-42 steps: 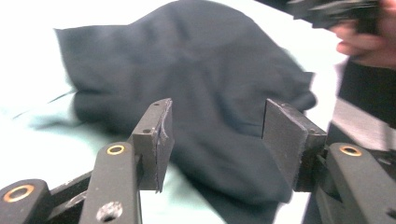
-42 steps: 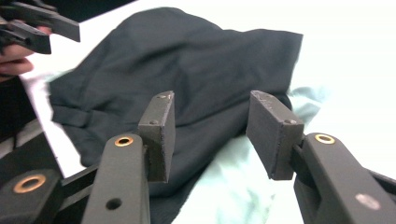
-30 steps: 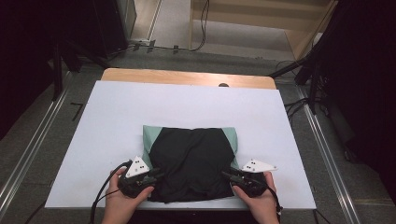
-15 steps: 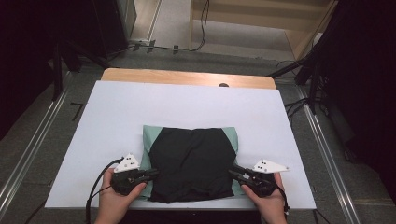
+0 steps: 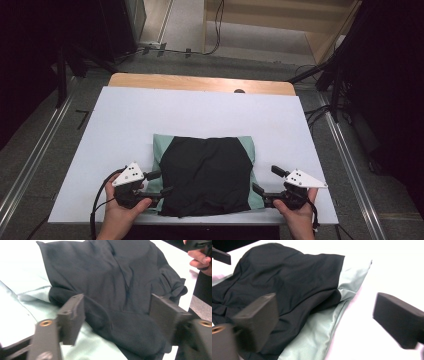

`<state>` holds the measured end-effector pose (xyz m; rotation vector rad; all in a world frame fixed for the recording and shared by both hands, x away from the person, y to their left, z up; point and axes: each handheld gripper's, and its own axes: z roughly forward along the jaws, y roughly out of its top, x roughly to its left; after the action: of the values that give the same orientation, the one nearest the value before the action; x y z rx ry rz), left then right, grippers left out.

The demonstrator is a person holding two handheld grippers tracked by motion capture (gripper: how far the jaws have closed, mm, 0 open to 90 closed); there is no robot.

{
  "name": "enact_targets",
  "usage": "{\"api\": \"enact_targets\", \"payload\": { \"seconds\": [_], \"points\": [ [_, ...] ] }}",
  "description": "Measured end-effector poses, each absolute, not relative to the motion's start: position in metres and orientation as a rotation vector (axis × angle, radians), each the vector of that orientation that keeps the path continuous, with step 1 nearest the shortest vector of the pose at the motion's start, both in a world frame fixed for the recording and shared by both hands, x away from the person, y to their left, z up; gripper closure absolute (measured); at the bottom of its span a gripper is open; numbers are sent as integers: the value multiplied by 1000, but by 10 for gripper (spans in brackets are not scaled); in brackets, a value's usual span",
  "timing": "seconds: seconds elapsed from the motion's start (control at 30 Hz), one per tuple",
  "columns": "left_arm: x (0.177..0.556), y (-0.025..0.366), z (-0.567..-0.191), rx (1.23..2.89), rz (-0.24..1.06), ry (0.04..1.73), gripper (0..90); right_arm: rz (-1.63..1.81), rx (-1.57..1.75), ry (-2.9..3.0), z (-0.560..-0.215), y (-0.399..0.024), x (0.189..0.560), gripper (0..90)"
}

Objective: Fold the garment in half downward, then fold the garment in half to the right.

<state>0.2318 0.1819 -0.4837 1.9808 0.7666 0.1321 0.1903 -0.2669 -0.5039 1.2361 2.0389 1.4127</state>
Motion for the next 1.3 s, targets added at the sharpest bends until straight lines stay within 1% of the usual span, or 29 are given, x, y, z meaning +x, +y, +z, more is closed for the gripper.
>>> {"api": "enact_targets", "payload": {
  "seconds": [0.1,0.17,0.23,0.3,0.7,0.9,1.3],
  "points": [
    [235,183,-480,1981,131,766,145,1429,1231,2020,-502,-270,189,0],
    [236,183,-478,1997,130,762,114,1431,1221,2001,-501,-272,188,0],
    [237,183,-477,2000,128,765,32,1434,1217,1987,-500,-274,187,0],
    [238,184,-475,2003,134,765,0,1437,1222,1981,-499,-275,187,0],
    [251,193,-463,2007,146,768,0,1437,1207,1992,-501,-281,187,0],
    [261,194,-456,2039,168,772,0,1447,1207,1991,-501,-284,186,0],
    [291,199,-450,2052,135,807,0,1448,1212,1997,-502,-284,186,0]
  ]
}}
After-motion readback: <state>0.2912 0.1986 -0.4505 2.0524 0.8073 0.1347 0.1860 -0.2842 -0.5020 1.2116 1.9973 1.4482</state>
